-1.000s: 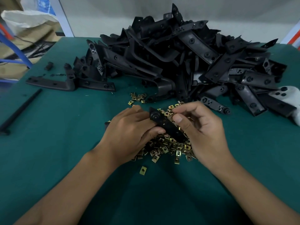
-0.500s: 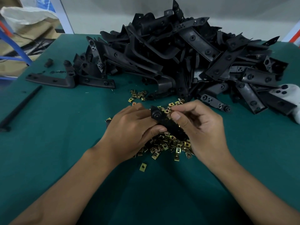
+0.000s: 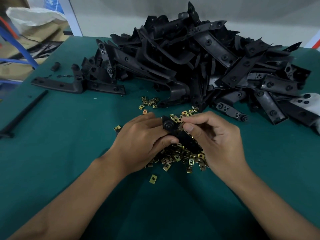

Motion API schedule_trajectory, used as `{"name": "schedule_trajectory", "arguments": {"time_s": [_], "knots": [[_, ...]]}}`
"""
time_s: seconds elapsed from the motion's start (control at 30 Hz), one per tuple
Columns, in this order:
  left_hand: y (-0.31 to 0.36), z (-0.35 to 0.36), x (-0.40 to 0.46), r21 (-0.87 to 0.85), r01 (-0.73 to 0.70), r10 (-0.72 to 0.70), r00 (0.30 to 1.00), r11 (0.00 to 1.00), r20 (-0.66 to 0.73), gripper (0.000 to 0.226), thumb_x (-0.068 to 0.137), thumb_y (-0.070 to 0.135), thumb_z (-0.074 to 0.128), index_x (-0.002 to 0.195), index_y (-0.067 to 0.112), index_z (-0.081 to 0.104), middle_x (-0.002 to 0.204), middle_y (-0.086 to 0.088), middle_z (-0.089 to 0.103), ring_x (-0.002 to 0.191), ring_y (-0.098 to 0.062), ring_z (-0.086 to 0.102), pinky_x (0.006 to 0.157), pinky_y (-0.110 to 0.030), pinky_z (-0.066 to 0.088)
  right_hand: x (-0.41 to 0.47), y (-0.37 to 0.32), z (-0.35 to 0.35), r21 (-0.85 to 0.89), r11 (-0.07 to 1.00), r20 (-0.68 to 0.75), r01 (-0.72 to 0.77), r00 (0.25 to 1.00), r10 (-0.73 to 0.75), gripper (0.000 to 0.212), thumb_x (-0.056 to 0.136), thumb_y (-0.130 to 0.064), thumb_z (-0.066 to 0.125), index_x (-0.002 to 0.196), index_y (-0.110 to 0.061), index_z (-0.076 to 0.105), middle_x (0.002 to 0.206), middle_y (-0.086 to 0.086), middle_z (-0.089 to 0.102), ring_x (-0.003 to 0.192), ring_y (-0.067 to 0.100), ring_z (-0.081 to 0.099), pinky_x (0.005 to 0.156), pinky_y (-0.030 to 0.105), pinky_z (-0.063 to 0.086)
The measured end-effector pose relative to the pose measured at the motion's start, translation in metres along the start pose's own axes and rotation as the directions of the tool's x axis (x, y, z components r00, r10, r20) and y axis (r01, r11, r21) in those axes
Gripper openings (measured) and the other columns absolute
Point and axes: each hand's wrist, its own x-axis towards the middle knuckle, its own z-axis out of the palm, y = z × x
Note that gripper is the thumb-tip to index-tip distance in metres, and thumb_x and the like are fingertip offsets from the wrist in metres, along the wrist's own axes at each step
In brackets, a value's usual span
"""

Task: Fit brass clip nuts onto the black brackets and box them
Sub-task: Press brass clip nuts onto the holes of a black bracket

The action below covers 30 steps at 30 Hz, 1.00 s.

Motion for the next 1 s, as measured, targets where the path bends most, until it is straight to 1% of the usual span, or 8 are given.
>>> {"name": "schedule_trajectory", "arguments": {"time_s": [0.1, 0.2, 0.4, 0.53, 0.67, 0.83, 0.9, 1.0], "knots": [[0.0, 0.0, 0.0, -0.006, 0.028, -0.028, 1.0, 1.0, -0.002, 0.053, 0.106, 0.045, 0.037, 0.091, 0.01, 0.074, 0.086, -0.001, 0.068, 0.077, -0.027, 0.058, 0.07, -0.044, 0.051, -0.002, 0.002, 0.001, -0.004, 1.0, 0.0, -0.004, 1.0, 0.004, 0.014, 0.095, -0.034, 0.067, 0.107, -0.038, 0.073, 0.106, -0.016, 0.075, 0.103, 0.01, 0.071, 0.087, 0.019, 0.053], [0.0, 0.0, 0.0, -0.022, 0.07, -0.07, 0.997, 0.997, -0.023, 0.05, 0.106, 0.044, 0.039, 0.091, 0.01, 0.073, 0.083, 0.0, 0.066, 0.076, -0.027, 0.059, 0.067, -0.044, 0.051, -0.005, 0.003, 0.003, -0.019, 1.0, 0.019, 0.01, 1.0, -0.01, 0.02, 0.098, -0.035, 0.064, 0.117, -0.038, 0.07, 0.114, -0.016, 0.073, 0.111, 0.013, 0.069, 0.093, 0.027, 0.054], [0.0, 0.0, -0.001, -0.026, 0.134, -0.135, 0.99, 0.991, -0.048, 0.046, 0.105, 0.045, 0.042, 0.091, 0.012, 0.072, 0.084, 0.001, 0.067, 0.078, -0.026, 0.059, 0.065, -0.045, 0.051, -0.007, 0.005, 0.006, -0.075, 0.996, 0.061, 0.051, 0.997, -0.047, 0.03, 0.095, -0.03, 0.066, 0.125, -0.028, 0.066, 0.121, -0.016, 0.07, 0.119, 0.006, 0.063, 0.099, 0.016, 0.046], [0.0, 0.0, 0.0, 0.004, 0.113, -0.112, 0.992, 0.994, -0.065, 0.039, 0.106, 0.044, 0.04, 0.092, 0.018, 0.066, 0.084, 0.005, 0.063, 0.075, -0.022, 0.055, 0.062, -0.04, 0.049, -0.007, 0.006, 0.006, -0.131, 0.989, 0.091, 0.075, 0.994, -0.064, 0.031, 0.094, -0.032, 0.065, 0.125, -0.026, 0.066, 0.122, -0.015, 0.068, 0.12, 0.008, 0.062, 0.101, 0.02, 0.046], [0.0, 0.0, -0.002, 0.007, 0.127, -0.126, 0.991, 0.992, -0.039, 0.044, 0.106, 0.044, 0.04, 0.098, 0.014, 0.071, 0.089, 0.002, 0.067, 0.078, -0.025, 0.06, 0.065, -0.042, 0.052, -0.008, 0.008, 0.006, -0.186, 0.981, 0.105, 0.059, 0.994, -0.039, 0.03, 0.095, -0.036, 0.066, 0.124, -0.03, 0.066, 0.121, -0.018, 0.067, 0.121, 0.009, 0.061, 0.103, 0.025, 0.045], [-0.002, -0.002, 0.001, 0.072, 0.174, -0.169, 0.983, 0.982, -0.071, 0.052, 0.107, 0.046, 0.034, 0.095, 0.012, 0.071, 0.088, 0.002, 0.066, 0.08, -0.024, 0.058, 0.068, -0.033, 0.046, 0.002, 0.011, -0.008, -0.254, 0.966, 0.118, 0.05, 0.993, -0.021, 0.03, 0.105, -0.039, 0.049, 0.13, -0.033, 0.064, 0.127, -0.021, 0.064, 0.126, 0.008, 0.057, 0.101, 0.026, 0.045], [-0.005, -0.004, 0.002, 0.1, 0.216, -0.205, 0.972, 0.971, -0.111, 0.048, 0.108, 0.044, 0.034, 0.101, 0.012, 0.07, 0.093, 0.001, 0.065, 0.086, -0.023, 0.057, 0.071, -0.033, 0.046, 0.009, 0.015, -0.021, -0.359, 0.933, 0.062, -0.006, 0.998, 0.031, 0.03, 0.105, -0.041, 0.048, 0.129, -0.032, 0.064, 0.126, -0.022, 0.061, 0.124, 0.002, 0.054, 0.102, 0.025, 0.044], [-0.01, -0.006, 0.0, 0.136, 0.297, -0.278, 0.95, 0.945, -0.146, 0.055, 0.108, 0.047, 0.029, 0.104, 0.009, 0.069, 0.096, -0.002, 0.065, 0.089, -0.025, 0.054, 0.074, -0.04, 0.047, 0.012, 0.023, -0.031, -0.657, 0.754, 0.161, 0.011, 0.979, 0.126, 0.038, 0.096, -0.051, 0.055, 0.128, -0.033, 0.065, 0.123, -0.02, 0.058, 0.118, 0.005, 0.046, 0.103, 0.035, 0.039]]}}
